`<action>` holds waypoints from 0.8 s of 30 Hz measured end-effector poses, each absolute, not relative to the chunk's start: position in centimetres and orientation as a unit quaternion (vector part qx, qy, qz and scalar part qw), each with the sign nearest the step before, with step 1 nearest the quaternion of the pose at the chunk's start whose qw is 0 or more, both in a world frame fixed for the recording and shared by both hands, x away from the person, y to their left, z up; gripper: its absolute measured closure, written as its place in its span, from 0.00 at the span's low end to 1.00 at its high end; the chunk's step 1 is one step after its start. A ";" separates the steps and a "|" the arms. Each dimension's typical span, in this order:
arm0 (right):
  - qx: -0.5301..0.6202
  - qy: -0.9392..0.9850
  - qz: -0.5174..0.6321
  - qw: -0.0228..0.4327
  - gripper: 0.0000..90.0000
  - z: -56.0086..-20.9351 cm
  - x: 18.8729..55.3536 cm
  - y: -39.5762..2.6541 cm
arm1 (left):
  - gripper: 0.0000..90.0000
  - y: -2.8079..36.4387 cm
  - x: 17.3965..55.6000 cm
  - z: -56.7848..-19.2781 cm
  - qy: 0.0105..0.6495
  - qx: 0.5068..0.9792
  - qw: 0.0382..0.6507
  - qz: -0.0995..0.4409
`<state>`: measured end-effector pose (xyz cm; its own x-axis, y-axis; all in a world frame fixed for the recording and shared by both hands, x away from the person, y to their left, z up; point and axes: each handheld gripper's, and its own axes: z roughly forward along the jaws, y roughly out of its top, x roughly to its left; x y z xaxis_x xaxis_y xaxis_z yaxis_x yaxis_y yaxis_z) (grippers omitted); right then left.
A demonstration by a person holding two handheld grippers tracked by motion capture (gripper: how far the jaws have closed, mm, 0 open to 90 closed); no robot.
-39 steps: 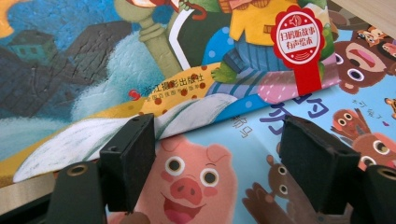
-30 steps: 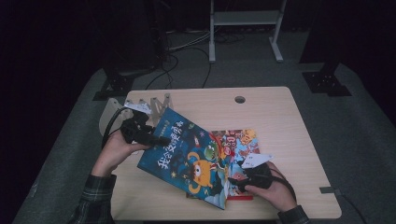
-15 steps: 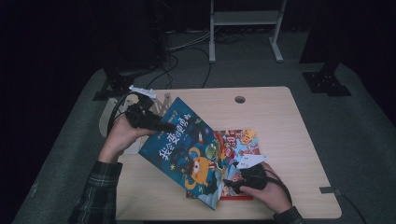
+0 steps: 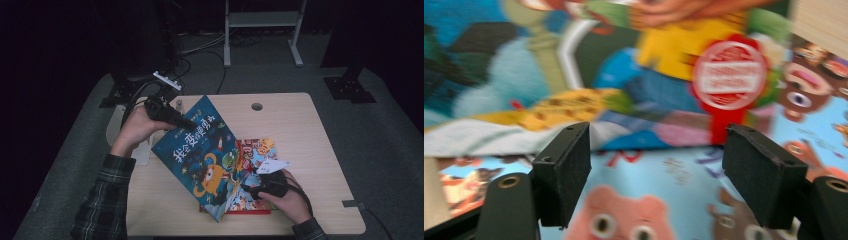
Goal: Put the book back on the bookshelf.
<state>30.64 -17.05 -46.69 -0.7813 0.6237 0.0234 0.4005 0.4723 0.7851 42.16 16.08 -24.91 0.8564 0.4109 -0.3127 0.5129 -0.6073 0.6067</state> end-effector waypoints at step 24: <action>0.329 0.835 0.417 0.147 0.25 -47.6 31.8 -19.2 | 0.88 13.2 41.1 -19.5 0.236 0.928 0.286 -0.038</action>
<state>31.85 -19.21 -47.62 -0.7411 0.6707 0.0294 0.4259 0.4360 0.7928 41.12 13.20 -19.49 0.8855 0.4163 -0.2062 0.4601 -0.7247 0.5130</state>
